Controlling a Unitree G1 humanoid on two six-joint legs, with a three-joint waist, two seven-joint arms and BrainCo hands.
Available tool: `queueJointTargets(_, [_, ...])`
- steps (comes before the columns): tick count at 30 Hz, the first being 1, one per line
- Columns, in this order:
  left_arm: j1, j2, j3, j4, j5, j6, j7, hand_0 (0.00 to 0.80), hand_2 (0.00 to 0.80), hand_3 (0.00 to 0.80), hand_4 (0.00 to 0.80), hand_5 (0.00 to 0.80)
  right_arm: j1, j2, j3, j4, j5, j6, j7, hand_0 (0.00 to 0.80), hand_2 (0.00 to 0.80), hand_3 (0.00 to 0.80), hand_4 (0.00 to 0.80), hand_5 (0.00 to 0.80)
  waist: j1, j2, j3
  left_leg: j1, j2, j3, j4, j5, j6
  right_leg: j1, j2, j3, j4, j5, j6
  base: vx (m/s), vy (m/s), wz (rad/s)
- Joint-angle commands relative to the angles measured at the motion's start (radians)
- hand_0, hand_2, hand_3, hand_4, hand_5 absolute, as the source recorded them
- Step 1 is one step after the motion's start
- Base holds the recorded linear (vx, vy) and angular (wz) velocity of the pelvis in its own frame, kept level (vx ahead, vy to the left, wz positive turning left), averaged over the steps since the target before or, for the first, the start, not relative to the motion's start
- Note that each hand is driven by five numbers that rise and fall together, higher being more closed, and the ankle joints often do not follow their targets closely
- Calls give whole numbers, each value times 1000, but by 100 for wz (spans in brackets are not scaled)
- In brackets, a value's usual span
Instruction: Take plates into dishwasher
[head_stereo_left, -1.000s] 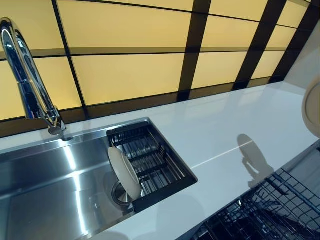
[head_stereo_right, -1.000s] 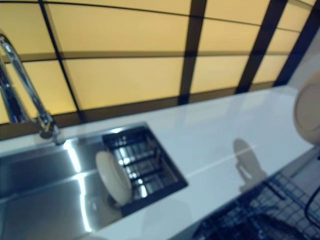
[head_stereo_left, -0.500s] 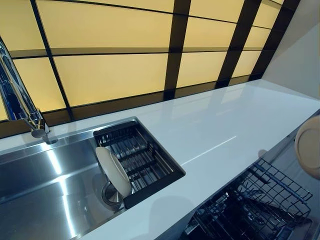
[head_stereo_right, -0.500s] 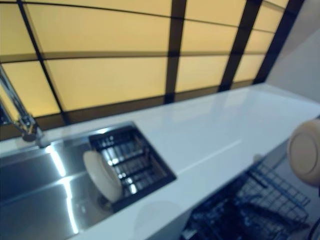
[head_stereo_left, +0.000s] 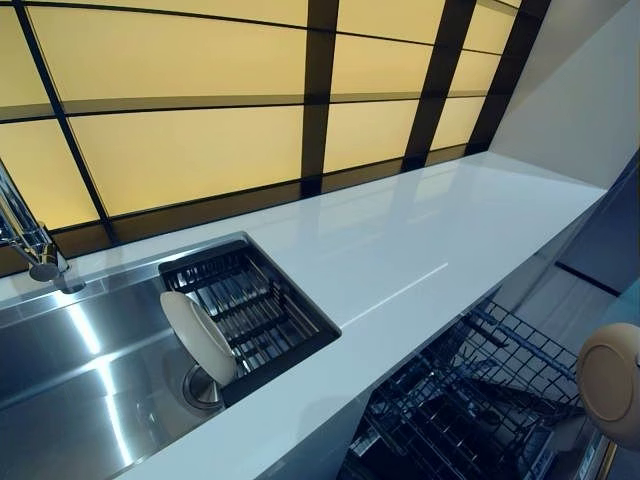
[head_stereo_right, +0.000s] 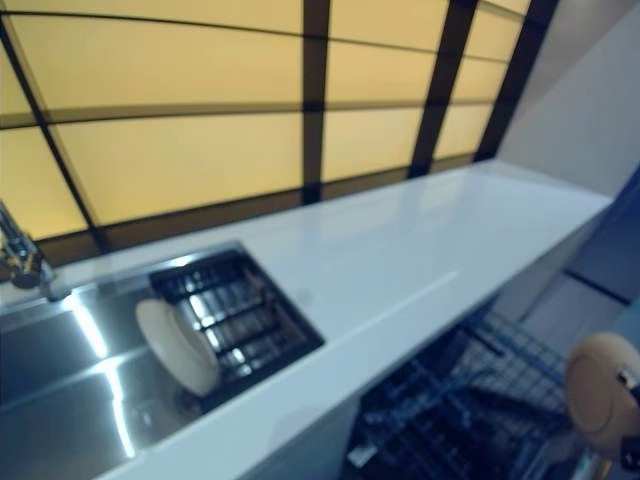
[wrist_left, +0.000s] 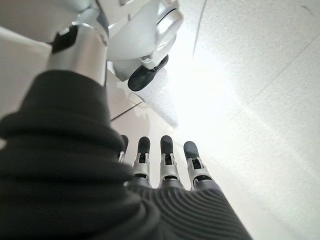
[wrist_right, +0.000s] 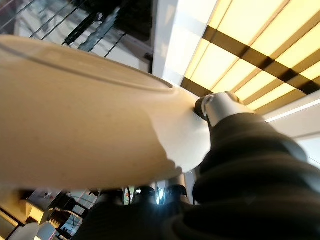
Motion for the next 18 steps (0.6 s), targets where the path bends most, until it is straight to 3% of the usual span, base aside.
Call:
queueJointTargets(1, [-129, 21, 76, -86, 4, -52, 12, 0, 0, 0, 0, 0, -107, -32, -26, 9, -12, -62, 22, 800, 800, 800, 800, 800, 7, -3, 53, 64, -16, 11, 19, -73, -14, -43, -87, -41, 98, 269, 6, -180, -109, -36])
queueJointTargets(3, [-132, 30, 76, -99, -4, -38, 14, 0, 0, 0, 0, 0, -127, -28, -1, -4, 5, -64, 17, 800, 800, 800, 800, 800, 38, 12, 64, 28, 14, 36, 13, -44, -11, -13, -121, -51, 187, 237, -3, -325, -132, -30])
queueJointTargets(7, [-159, 35, 49, -104, -31, -33, 24, 0, 0, 0, 0, 0, -192, -16, 81, -29, -1, -46, -23, 800, 800, 800, 800, 800, 76, 28, 61, -50, 55, 70, 12, -4, -16, 43, -134, -51, 232, 184, -14, -325, -131, 5])
queueJointTargets(9, [-164, 36, 45, -110, -37, -35, 29, 0, 0, 0, 0, 0, -215, -14, 107, -32, 3, -40, -31, 800, 800, 800, 800, 800, 88, 24, 59, -68, 64, 86, 16, 3, -20, 79, -136, -63, 221, 155, -9, -258, -183, -107])
queueJointTargets(11, [-180, 43, 51, -133, -41, -23, 40, 0, 0, 0, 0, 0, -250, -15, 134, -27, 18, -39, -20, 800, 800, 800, 800, 800, 117, 7, 48, -102, 85, 122, 32, 18, -30, 160, -114, -117, 119, 84, -13, -267, -262, -75])
queueJointTargets(12, [-180, 44, 51, -134, -41, -23, 40, 0, 0, 0, 0, 0, -251, -15, 134, -26, 18, -40, -20, 800, 800, 800, 800, 800, 116, 7, 49, -101, 86, 121, 33, 17, -30, 163, -113, -118, 116, 85, -13, -231, -277, -24])
queueJointTargets(14, [-200, 56, 60, -145, -25, -11, 60, 0, 0, 0, 0, 0, -281, -12, 171, -38, 45, -46, -5, 800, 800, 800, 800, 800, 148, -13, 45, -140, 134, 156, 68, 31, -59, 219, -74, -177, 3, 30, -20, -248, -429, -36])
queueJointTargets(18, [-201, 59, 65, -156, -4, -17, 49, 0, 0, 0, 0, 0, -275, -7, 191, -70, 44, -43, 19, 800, 800, 800, 800, 800, 149, -3, 46, -125, 151, 118, 50, 53, -84, 227, -32, -161, -23, 3, -41, -105, -282, -45])
